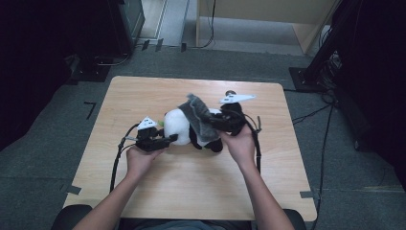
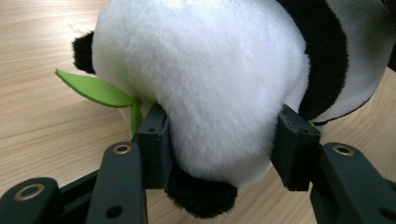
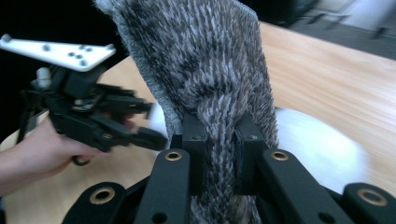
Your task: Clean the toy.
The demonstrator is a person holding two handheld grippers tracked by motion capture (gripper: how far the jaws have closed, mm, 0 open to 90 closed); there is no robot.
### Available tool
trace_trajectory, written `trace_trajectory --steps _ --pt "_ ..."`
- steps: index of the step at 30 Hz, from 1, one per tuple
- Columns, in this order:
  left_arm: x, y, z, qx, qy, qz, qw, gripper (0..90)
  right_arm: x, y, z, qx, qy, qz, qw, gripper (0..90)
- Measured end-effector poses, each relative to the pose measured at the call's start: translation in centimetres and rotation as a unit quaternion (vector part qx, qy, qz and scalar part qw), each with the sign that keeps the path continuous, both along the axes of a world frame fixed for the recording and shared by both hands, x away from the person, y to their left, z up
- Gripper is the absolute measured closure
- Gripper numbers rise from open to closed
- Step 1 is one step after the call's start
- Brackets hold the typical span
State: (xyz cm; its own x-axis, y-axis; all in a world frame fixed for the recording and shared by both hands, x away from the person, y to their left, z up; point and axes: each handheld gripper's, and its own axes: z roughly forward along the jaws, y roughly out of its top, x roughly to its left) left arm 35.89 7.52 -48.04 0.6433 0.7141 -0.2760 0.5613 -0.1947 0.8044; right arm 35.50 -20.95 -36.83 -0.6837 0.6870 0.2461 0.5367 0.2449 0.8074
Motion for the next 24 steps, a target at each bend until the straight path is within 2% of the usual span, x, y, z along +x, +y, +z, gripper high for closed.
trace_trajectory --steps 3,5,8,10,12,14,16,20,24 --pt "-0.3 -0.1 -0.1 -0.006 -0.005 0.009 0.9999 47.3 0.5 3.1 -0.8 -0.015 0.007 0.030 0.9994 79.9" --pt "-0.5 -0.2 -0.1 -0.006 -0.009 0.012 0.9999 47.3 0.9 4.6 -1.6 -0.032 0.014 0.040 0.9986 79.9" --pt "-0.7 -0.3 0.0 -0.005 -0.009 0.012 0.9999 47.3 1.5 6.0 -3.6 -0.049 0.037 0.044 0.9971 79.9" --pt "-0.7 -0.3 -0.1 0.004 -0.005 0.015 0.9999 47.5 1.7 6.5 -5.1 -0.048 0.046 0.050 0.9966 79.9" --pt "-0.6 -0.1 -0.4 0.000 -0.005 0.012 0.9999 47.5 1.6 6.5 -5.9 -0.044 0.031 0.052 0.9972 80.0" --pt "-0.5 0.0 -0.6 0.001 -0.010 0.010 0.9999 47.4 1.4 6.5 -6.1 -0.062 0.014 0.055 0.9964 79.9" --pt "-0.5 0.1 -0.6 0.000 -0.007 0.008 0.9999 47.7 1.0 6.3 -5.9 -0.087 0.005 0.052 0.9948 79.8" --pt "-0.4 0.2 -0.6 0.006 -0.005 0.001 1.0000 47.7 0.7 5.0 -6.1 -0.087 0.012 0.048 0.9949 80.0" --pt "-0.4 0.3 -0.7 0.003 0.002 0.001 1.0000 47.3 0.1 3.8 -5.9 -0.089 0.015 0.044 0.9950 80.0"
